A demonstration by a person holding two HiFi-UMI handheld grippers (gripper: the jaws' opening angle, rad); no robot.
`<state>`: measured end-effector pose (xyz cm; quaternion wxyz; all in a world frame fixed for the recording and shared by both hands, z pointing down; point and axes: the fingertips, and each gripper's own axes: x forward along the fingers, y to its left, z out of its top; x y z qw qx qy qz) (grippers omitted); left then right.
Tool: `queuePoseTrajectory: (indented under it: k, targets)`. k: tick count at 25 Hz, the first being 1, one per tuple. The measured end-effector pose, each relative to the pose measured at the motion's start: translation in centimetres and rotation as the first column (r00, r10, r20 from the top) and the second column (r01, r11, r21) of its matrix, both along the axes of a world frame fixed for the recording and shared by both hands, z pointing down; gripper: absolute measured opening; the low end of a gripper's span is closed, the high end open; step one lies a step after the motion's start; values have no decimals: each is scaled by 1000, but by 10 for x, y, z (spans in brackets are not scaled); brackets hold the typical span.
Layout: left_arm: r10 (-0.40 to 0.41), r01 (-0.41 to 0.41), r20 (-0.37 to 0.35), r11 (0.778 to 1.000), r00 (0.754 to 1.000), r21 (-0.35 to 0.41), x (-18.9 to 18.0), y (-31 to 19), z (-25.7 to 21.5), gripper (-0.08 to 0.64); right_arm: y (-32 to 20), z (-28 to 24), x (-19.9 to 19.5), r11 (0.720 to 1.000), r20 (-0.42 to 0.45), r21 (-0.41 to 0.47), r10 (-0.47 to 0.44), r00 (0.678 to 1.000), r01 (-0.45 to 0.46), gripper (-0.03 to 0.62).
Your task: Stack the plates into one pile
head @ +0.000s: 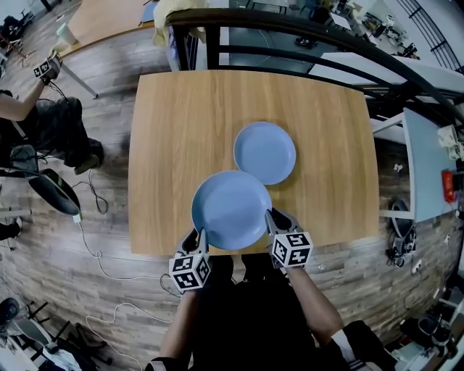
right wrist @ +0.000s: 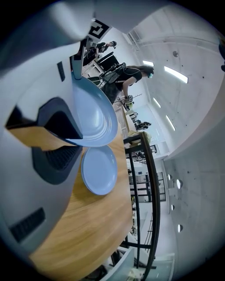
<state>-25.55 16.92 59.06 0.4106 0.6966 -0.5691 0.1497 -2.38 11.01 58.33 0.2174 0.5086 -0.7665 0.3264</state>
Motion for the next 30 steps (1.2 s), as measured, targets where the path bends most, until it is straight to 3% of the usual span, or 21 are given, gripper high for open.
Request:
queuePoseTrajectory:
  k: [17, 30]
  targets:
    - [47, -48, 32, 999, 998, 22, 48, -4, -21, 87, 8, -22, 50, 999, 32, 33, 34, 999, -35, 65]
    - [66, -67, 41, 997, 997, 29, 116, -14, -27, 87, 2, -29, 119, 997, 48, 54, 48, 998, -51, 65]
